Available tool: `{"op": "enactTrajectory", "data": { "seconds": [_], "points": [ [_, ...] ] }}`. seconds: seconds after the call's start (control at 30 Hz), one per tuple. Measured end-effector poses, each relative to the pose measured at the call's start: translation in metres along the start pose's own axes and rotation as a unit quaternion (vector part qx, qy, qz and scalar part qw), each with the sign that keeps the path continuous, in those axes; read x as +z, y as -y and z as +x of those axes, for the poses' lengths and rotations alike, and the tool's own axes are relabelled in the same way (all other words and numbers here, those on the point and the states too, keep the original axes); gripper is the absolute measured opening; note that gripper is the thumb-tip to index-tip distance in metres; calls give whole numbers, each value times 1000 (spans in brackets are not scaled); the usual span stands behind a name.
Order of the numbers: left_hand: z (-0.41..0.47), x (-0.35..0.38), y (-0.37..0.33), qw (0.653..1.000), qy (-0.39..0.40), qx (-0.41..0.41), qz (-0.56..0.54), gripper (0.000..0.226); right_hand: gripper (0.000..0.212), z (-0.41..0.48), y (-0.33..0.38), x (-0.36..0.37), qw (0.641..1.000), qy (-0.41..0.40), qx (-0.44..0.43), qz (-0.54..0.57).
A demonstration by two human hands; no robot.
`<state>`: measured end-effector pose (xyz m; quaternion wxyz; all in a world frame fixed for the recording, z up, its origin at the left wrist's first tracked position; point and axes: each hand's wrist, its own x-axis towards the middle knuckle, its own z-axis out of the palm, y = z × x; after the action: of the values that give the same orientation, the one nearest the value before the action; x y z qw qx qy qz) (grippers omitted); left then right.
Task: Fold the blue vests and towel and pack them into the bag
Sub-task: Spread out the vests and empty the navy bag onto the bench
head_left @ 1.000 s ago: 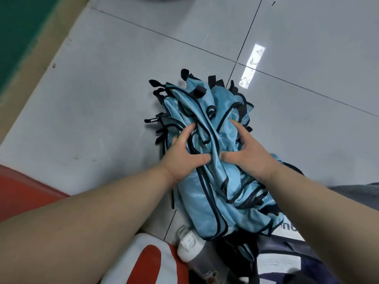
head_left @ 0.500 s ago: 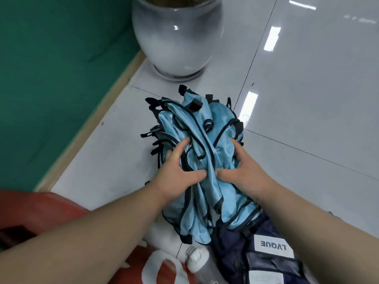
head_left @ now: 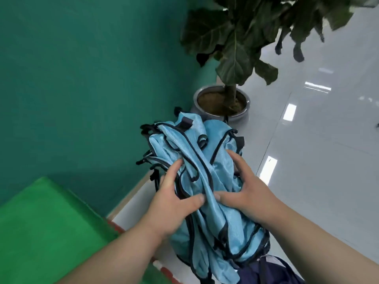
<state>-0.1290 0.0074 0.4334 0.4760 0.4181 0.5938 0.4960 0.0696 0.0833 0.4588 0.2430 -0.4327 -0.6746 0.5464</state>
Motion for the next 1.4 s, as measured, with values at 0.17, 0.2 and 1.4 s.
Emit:
{"op": "enactTrajectory", "data": {
  "seconds": [0.17,0.2,1.4],
  "points": [
    [-71,-71,-78,998,-60,34,-14,90,96,-17,104,50,997,44,-56,4],
    [-84,-86,-90,996,-75,41,-14,90,97,-20,121,62,996,54,-65,8],
    [-327,-383,83,907,-371,-155,123,79,97,-30,122,492,927,328,-102,-149]
  ]
}}
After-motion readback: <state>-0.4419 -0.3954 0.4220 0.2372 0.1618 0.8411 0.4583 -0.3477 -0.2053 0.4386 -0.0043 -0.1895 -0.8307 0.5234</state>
